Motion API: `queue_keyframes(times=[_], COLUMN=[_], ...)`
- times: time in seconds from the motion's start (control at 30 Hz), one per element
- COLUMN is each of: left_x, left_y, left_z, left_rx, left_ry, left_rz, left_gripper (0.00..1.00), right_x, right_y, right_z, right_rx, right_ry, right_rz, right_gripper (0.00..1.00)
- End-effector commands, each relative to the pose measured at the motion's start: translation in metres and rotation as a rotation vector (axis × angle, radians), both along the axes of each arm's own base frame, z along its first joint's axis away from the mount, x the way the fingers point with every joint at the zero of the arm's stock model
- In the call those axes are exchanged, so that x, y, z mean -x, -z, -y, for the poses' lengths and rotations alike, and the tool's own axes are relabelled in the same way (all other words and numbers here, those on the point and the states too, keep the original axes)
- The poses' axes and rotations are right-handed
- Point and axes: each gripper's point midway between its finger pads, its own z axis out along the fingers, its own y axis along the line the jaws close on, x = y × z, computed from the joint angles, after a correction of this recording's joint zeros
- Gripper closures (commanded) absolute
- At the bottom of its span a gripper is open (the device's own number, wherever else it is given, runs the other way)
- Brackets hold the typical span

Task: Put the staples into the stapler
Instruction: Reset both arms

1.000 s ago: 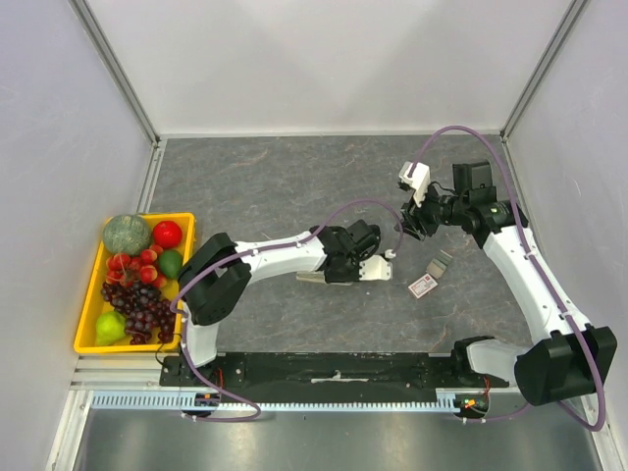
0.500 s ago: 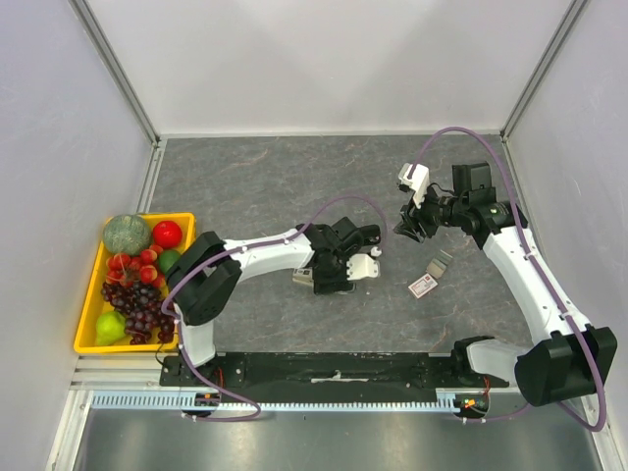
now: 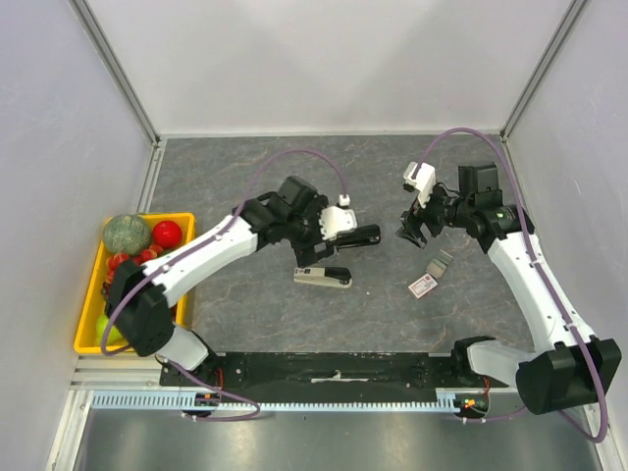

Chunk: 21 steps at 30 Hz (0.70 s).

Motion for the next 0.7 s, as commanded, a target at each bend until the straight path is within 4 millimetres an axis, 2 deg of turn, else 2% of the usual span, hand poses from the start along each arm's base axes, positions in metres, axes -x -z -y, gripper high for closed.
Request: queue_keyframes(times=[0.0,0.03,0.1,0.13,0.17,0.2,0.23,0.27,0.3,0.33,0.37,0.4,0.47,0.53,0.57,0.6,0.67], left_x=[0.011,0.003,-0.004,-0.015,-0.022,-0.019,-0.025,-0.027,-0.025,-0.025,-0.026,-0.028,-0.023,-0.024,-0.021,-0.024,-0.02], left_y=[-0.049,-0.049,-0.066,-0.075,-0.086,-0.098,-0.102,-0.109,-0.104,-0.115,-0.118,-0.116,-0.12,-0.114,-0.119,-0.121,-0.132], left_z=[-0.017,-0.032,-0.056,-0.075,-0.085,-0.099,-0.118,-0.127,-0.139,-0.157,-0.166,-0.182,-0.193,-0.204,-0.208,-0.22,-0.229], left_rx=[0.17,0.194,0.247,0.291,0.337,0.385,0.421,0.452,0.461,0.492,0.498,0.489,0.505,0.51,0.515,0.504,0.518], left_ry=[-0.025,-0.092,-0.197,-0.298,-0.349,-0.398,-0.486,-0.516,-0.565,-0.632,-0.661,-0.721,-0.756,-0.811,-0.821,-0.873,-0.904], left_rz=[-0.003,-0.01,0.046,0.058,0.092,0.126,0.133,0.162,0.171,0.21,0.237,0.26,0.297,0.325,0.353,0.403,0.454], left_gripper=[0.01,0.01,0.01,0.01,0.01,0.01,0.01,0.01,0.01,0.01,0.01,0.01,0.01,0.01,0.01,0.01,0.01], right_x=[-0.005,-0.006,-0.009,-0.009,-0.008,-0.013,-0.013,-0.012,-0.008,-0.006,-0.004,-0.002,-0.003,0.002,0.003,0.006,0.011], right_y=[-0.008,-0.011,-0.015,-0.018,-0.013,-0.03,-0.034,-0.031,-0.045,-0.047,-0.044,-0.048,-0.05,-0.062,-0.07,-0.078,-0.087], right_z=[0.019,0.025,0.045,0.051,0.06,0.081,0.091,0.101,0.109,0.123,0.128,0.131,0.144,0.156,0.171,0.178,0.193], right_rx=[0.042,0.057,0.105,0.108,0.117,0.153,0.141,0.158,0.148,0.167,0.17,0.159,0.141,0.119,0.107,0.089,0.076], right_ry=[0.105,0.138,0.243,0.282,0.334,0.452,0.531,0.585,0.628,0.709,0.737,0.768,0.864,0.945,1.05,1.1,1.206], right_rz=[0.041,0.057,0.092,0.11,0.117,0.215,0.233,0.25,0.315,0.34,0.345,0.368,0.4,0.45,0.489,0.517,0.563], right_gripper=[0.02,0.02,0.02,0.02,0.02,0.02,0.02,0.02,0.02,0.02,0.02,0.02,0.02,0.02,0.02,0.02,0.02])
